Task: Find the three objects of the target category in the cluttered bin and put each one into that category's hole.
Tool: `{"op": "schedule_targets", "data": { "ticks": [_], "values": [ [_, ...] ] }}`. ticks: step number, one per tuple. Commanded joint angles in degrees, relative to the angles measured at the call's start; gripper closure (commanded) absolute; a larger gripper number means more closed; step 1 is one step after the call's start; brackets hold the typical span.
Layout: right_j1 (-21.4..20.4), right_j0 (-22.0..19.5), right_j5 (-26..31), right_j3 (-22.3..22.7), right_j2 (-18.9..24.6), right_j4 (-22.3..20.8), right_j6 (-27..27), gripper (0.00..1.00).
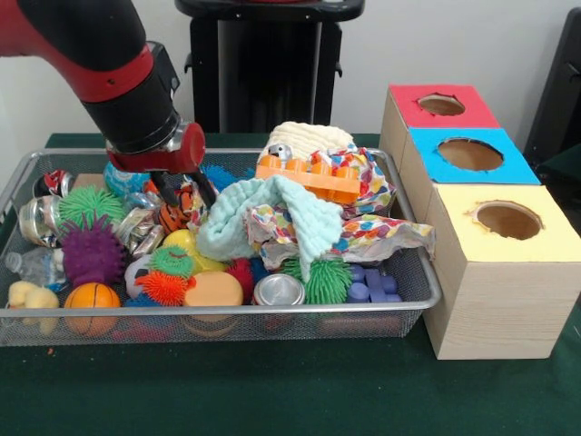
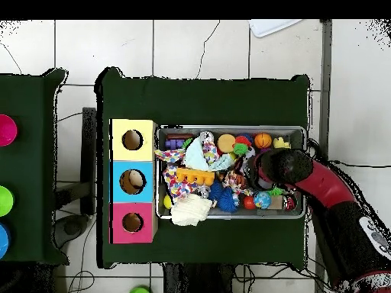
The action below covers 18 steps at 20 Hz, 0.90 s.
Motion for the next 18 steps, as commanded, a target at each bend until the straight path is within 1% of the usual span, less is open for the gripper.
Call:
{"op": "schedule_targets", "data": {
  "ticks": [1, 6, 10, 14, 18],
  "values": [
    [3.07, 0.18, 2.92, -7.49, -0.93, -2.21, 0.42, 0.00],
    [3.34, -0.33, 3.25, -7.87, -1.06, -3.47, -0.91, 0.00],
    [3.33, 0.22, 4.85, -7.41, -1.89, -3.15, 1.00, 0.00],
    [1.92, 0.74, 4.00, -4.26, -2.53, -2.49, 2.96, 0.00],
    [1.30, 1.06, 2.89, -2.39, -3.06, -2.28, 3.92, 0.00]
  ]
}}
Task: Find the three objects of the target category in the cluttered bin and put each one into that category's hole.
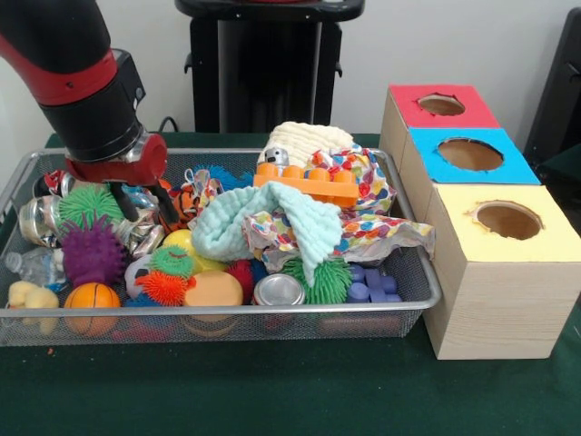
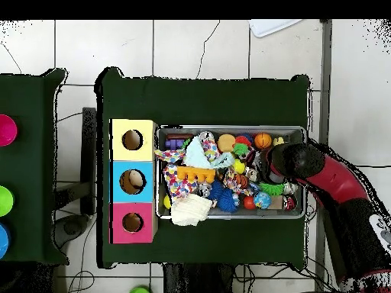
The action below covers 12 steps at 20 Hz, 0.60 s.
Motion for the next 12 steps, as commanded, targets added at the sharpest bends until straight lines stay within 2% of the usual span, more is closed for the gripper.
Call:
{"op": "schedule_targets", "data": {
  "ticks": [1, 12],
  "values": [
    [0.22, 1.19, 3.00, 2.85, -1.82, -0.72, 4.19, 0.00],
    [-0.74, 2.12, 1.91, 5.67, -3.12, 0.66, 6.59, 0.00]
  ]
}}
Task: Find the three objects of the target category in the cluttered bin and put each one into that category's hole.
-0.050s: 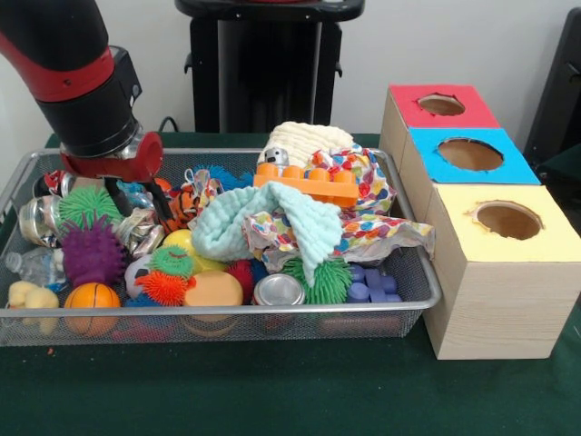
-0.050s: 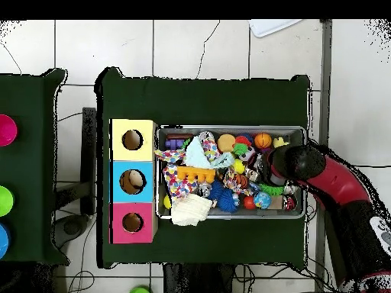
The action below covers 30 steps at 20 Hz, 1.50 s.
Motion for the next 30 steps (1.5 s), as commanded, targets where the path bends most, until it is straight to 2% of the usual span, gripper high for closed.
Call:
{"op": "schedule_targets", "data": {
  "ticks": [1, 17, 30],
  "values": [
    [-0.48, 1.38, 1.79, 5.90, -1.29, 1.02, 6.84, 0.00],
    [-0.51, 1.95, -6.29, 12.17, -2.05, 1.55, 9.11, 0.00],
    [3.20, 1.37, -7.83, 8.18, -3.17, -0.19, 6.28, 0.00]
  ]
}}
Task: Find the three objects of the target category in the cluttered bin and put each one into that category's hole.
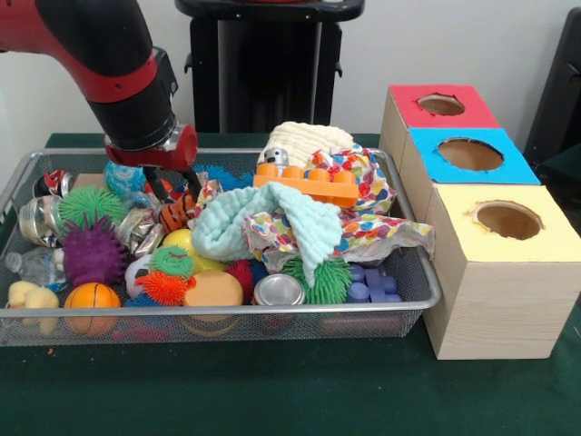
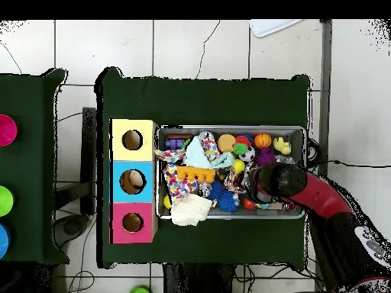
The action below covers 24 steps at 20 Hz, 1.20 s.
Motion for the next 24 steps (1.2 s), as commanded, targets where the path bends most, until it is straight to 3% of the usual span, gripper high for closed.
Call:
{"op": "schedule_targets", "data": {
  "ticks": [1, 14, 24],
  "values": [
    [3.49, 0.30, -2.95, -0.39, -0.68, -0.36, 6.10, 0.00],
    [7.00, -0.85, -6.80, -1.30, 0.25, -0.99, 4.59, 0.00],
    [6.89, -1.14, -10.15, -0.16, 0.90, -1.95, 3.39, 0.00]
  ]
}}
